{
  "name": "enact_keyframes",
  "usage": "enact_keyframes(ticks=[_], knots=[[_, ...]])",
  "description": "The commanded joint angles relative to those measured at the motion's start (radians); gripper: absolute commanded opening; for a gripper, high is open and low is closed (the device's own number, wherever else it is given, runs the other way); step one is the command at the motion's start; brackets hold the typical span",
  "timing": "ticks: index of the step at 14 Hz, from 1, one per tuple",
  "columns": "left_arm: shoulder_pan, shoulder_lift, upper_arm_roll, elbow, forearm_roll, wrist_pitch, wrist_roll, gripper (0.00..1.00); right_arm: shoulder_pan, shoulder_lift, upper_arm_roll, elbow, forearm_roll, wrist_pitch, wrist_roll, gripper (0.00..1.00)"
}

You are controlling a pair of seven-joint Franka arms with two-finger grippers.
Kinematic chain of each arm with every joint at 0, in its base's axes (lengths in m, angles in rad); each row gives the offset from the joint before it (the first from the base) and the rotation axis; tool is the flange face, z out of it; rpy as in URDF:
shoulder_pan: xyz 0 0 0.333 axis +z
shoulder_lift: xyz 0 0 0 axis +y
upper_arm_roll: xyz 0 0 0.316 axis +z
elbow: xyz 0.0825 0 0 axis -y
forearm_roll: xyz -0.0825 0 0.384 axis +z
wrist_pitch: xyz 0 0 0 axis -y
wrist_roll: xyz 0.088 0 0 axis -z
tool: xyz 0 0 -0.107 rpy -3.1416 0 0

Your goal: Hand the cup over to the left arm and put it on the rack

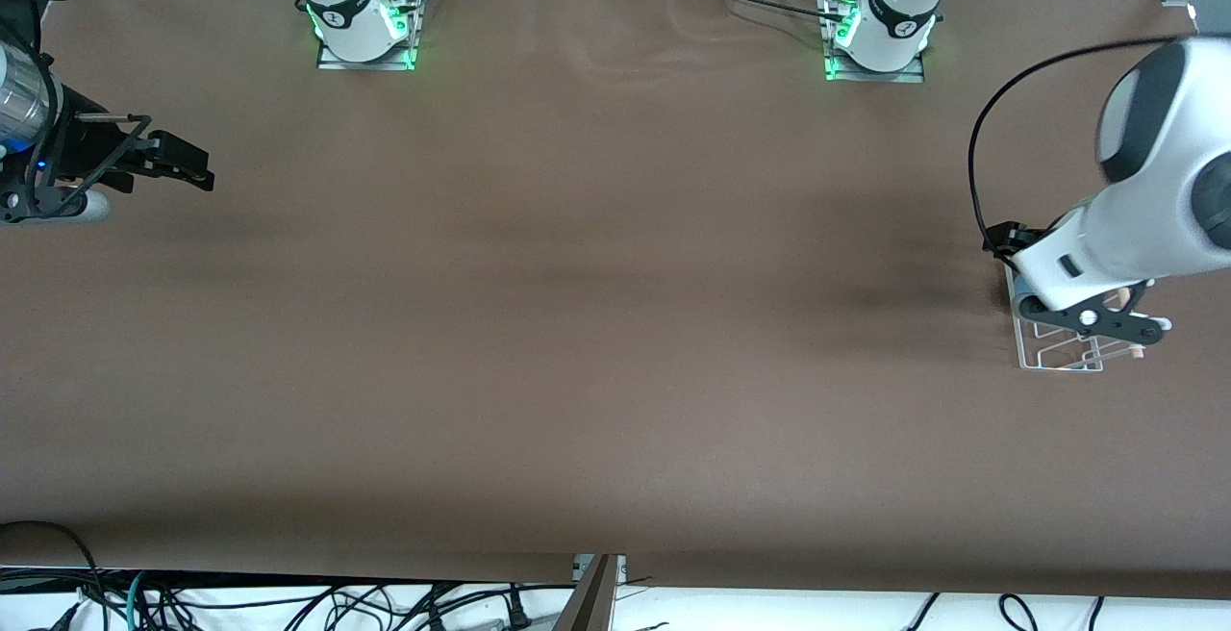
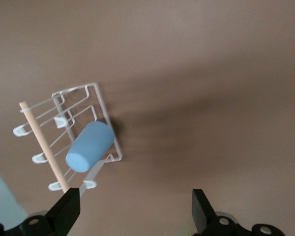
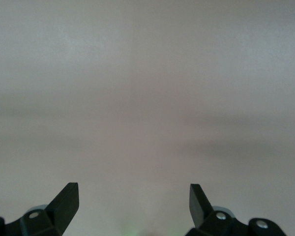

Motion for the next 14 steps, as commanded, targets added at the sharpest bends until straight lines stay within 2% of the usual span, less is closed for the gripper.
enact_keyframes(ticks=[1, 2, 5, 7, 8, 12, 14], knots=[[-0.003, 0.036, 0.008, 0.126, -0.039, 0.005, -0.033, 1.00, -0.006, 0.010, 0.004, 0.024, -0.001, -0.002, -0.015, 0.99], [0.009, 0.041, 0.006, 0.135, -0.048, 0.016, -0.064, 1.00, -0.004, 0.008, 0.004, 0.024, -0.001, -0.002, -0.015, 0.99], [0.041, 0.049, 0.008, 0.129, -0.172, 0.020, -0.075, 1.00, -0.006, 0.010, 0.004, 0.024, -0.003, -0.002, -0.015, 0.99], [0.048, 0.006, 0.014, 0.070, -0.197, 0.097, -0.073, 1.00, -0.006, 0.010, 0.004, 0.024, -0.003, -0.002, -0.016, 0.99], [0.028, -0.041, 0.055, 0.019, -0.209, 0.126, -0.073, 1.00, -0.006, 0.010, 0.004, 0.024, -0.003, -0.002, -0.016, 0.99], [-0.231, -0.221, 0.365, -0.206, -0.259, 0.267, -0.075, 1.00, -0.006, 0.010, 0.004, 0.024, -0.003, -0.002, -0.016, 0.99], [-0.320, -0.318, 0.463, -0.356, -0.266, 0.353, -0.076, 1.00, -0.006, 0.010, 0.004, 0.024, -0.003, 0.000, -0.016, 0.99]])
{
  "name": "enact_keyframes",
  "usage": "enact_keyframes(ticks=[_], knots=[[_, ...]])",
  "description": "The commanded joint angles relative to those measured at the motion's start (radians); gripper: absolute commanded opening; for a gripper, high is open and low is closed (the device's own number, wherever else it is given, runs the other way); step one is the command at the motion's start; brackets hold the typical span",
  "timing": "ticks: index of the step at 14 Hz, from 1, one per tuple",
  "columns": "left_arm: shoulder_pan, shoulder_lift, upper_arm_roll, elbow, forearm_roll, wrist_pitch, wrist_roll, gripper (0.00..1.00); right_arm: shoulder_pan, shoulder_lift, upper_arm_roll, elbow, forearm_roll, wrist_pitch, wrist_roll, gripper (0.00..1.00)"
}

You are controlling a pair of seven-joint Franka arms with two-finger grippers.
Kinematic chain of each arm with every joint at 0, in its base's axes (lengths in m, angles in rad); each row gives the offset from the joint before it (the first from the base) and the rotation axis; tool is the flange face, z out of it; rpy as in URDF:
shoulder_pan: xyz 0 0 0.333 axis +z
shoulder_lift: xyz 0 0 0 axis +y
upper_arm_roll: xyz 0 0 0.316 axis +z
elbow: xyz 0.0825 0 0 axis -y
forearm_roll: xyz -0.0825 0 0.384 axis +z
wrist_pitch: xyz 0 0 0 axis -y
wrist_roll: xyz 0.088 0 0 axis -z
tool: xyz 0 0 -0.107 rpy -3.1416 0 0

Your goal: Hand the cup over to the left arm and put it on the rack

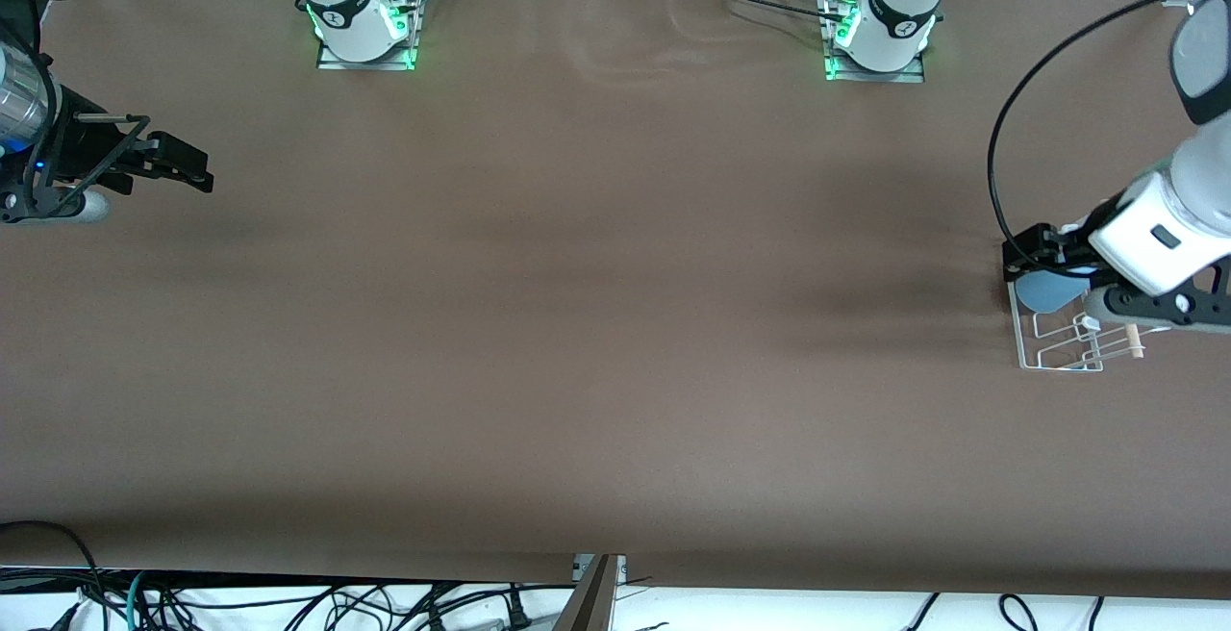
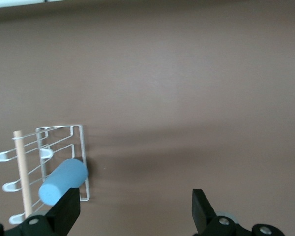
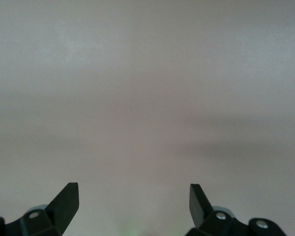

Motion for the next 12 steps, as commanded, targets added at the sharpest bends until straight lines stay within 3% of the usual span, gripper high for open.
enact_keyframes(ticks=[1, 12], knots=[[-0.083, -0.183, 0.111, -0.277, -0.050, 0.147, -0.013, 1.00, -0.007, 0.010, 0.004, 0.023, -0.003, -0.003, -0.016, 0.99], [-0.044, -0.191, 0.067, -0.292, -0.054, 0.154, -0.016, 1.00, -0.007, 0.016, 0.003, 0.023, -0.003, -0.003, -0.016, 0.99]])
